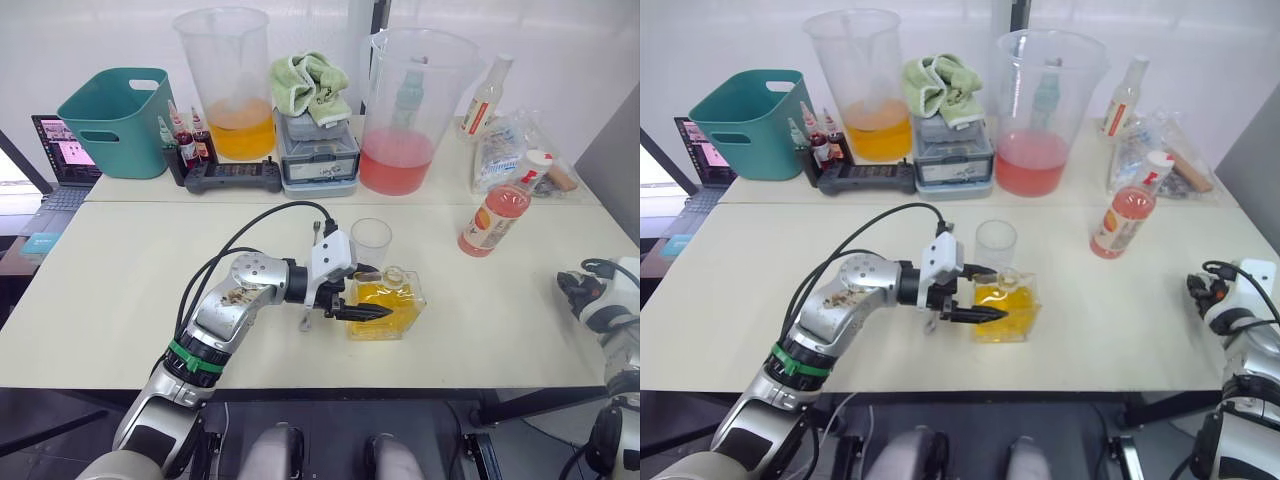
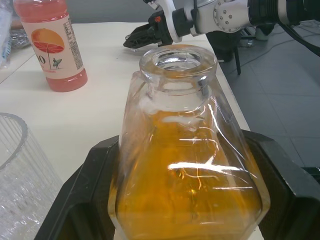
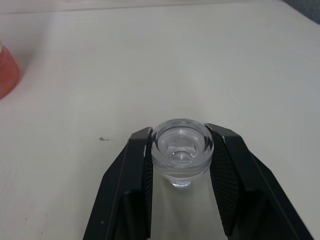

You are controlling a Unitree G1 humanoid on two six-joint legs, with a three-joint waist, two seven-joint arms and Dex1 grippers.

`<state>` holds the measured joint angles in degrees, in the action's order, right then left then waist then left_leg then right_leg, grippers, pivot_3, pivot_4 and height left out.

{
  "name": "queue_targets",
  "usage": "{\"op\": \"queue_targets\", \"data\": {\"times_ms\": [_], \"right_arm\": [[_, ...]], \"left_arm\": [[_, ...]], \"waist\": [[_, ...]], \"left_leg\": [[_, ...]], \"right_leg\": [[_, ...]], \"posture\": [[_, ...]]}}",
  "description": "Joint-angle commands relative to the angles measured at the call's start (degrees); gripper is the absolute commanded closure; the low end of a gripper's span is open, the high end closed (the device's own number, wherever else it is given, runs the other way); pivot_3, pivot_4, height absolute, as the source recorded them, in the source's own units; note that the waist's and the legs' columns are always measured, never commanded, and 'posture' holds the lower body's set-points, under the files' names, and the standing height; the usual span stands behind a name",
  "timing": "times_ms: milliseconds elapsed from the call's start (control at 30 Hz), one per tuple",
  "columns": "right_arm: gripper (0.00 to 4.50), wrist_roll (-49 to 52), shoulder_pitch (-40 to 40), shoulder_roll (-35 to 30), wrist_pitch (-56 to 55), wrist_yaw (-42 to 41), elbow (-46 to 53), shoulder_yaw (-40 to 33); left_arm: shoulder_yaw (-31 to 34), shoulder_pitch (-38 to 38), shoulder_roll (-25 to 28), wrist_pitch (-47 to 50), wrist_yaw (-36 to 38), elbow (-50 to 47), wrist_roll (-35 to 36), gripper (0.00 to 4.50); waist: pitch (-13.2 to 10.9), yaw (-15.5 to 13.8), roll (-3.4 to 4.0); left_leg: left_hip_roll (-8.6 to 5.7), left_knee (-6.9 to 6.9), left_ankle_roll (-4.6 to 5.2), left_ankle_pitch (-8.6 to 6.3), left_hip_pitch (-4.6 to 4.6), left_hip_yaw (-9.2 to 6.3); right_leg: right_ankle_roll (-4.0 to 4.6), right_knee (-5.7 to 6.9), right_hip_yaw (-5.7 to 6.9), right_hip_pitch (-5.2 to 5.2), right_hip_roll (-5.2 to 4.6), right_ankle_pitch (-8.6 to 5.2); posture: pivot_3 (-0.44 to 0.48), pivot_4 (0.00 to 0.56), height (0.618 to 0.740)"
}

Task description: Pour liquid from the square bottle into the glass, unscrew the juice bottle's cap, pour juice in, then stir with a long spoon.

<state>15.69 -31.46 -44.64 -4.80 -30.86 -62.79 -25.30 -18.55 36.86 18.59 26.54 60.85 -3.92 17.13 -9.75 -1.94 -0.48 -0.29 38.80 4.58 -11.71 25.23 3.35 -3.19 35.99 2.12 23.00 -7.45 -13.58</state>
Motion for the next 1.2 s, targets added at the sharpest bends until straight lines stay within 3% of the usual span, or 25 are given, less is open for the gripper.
{"op": "queue_targets", "data": {"times_ms": [33,200,267,500,800,967,1200], "right_arm": [[3.42,-0.3,-0.2,-0.5,-1.2,0.3,-1.0,-0.1],[3.42,1.4,0.1,-0.1,-0.3,-1.8,-1.1,-1.1],[2.4,1.8,0.1,-0.3,0.0,-2.5,-0.5,-1.3],[0.08,3.8,0.6,-3.2,0.0,-5.2,3.2,-3.2],[0.0,7.2,5.0,-16.3,10.0,-21.6,18.6,-3.5],[0.0,14.5,14.3,-22.7,20.6,-37.8,37.8,-5.4],[0.0,25.5,28.9,-24.1,39.7,-46.8,60.8,-12.0]], "left_arm": [[1.0,1.4,-0.6,-0.8,-0.8,-1.5,0.5,1.72],[0.8,1.1,-0.2,-0.9,-0.8,-1.5,0.2,1.72],[0.6,0.9,-0.2,-0.9,-0.8,-1.5,0.2,1.72],[0.5,1.0,-0.4,-1.0,-0.7,-1.6,0.3,1.72],[1.2,1.1,-0.6,0.4,-0.9,-1.9,1.5,1.72],[2.9,1.8,-1.0,3.9,-1.4,-2.6,4.1,1.72],[4.4,2.5,0.5,6.3,-1.9,-2.9,5.0,1.72]], "waist": [[0.0,0.0,0.0],[0.0,0.0,0.0],[0.0,0.0,0.0],[0.0,0.0,0.01],[0.0,0.1,0.16],[0.0,-0.2,0.17],[0.0,-0.4,0.15]], "left_leg": [[0.0,0.0,0.0,0.0,0.0,0.0],[0.0,0.0,0.0,0.0,0.0,-0.01],[0.0,0.0,0.0,0.0,0.0,-0.01],[0.0,-0.01,0.0,0.0,0.0,0.0],[0.01,-0.01,0.04,-0.02,-0.01,0.02],[0.02,0.0,0.07,-0.05,0.0,0.0],[0.08,0.0,0.11,-0.07,0.01,0.0]], "right_leg": [[0.0,-0.01,0.0,-0.01,0.0,0.0],[0.0,-0.01,0.0,-0.01,0.0,0.0],[-0.01,-0.01,0.0,-0.01,0.0,0.0],[-0.01,-0.01,-0.02,0.0,0.0,0.01],[-0.03,-0.03,-0.08,0.01,0.0,0.02],[-0.04,-0.04,-0.06,0.0,0.0,0.02],[-0.04,-0.03,-0.04,0.04,0.01,0.02]], "posture": [[0.0,0.15,0.736],[0.0,0.15,0.736],[0.0,0.15,0.736],[0.0,0.15,0.736],[0.0,0.15,0.736],[0.0,0.15,0.736],[0.0,0.15,0.736]]}}
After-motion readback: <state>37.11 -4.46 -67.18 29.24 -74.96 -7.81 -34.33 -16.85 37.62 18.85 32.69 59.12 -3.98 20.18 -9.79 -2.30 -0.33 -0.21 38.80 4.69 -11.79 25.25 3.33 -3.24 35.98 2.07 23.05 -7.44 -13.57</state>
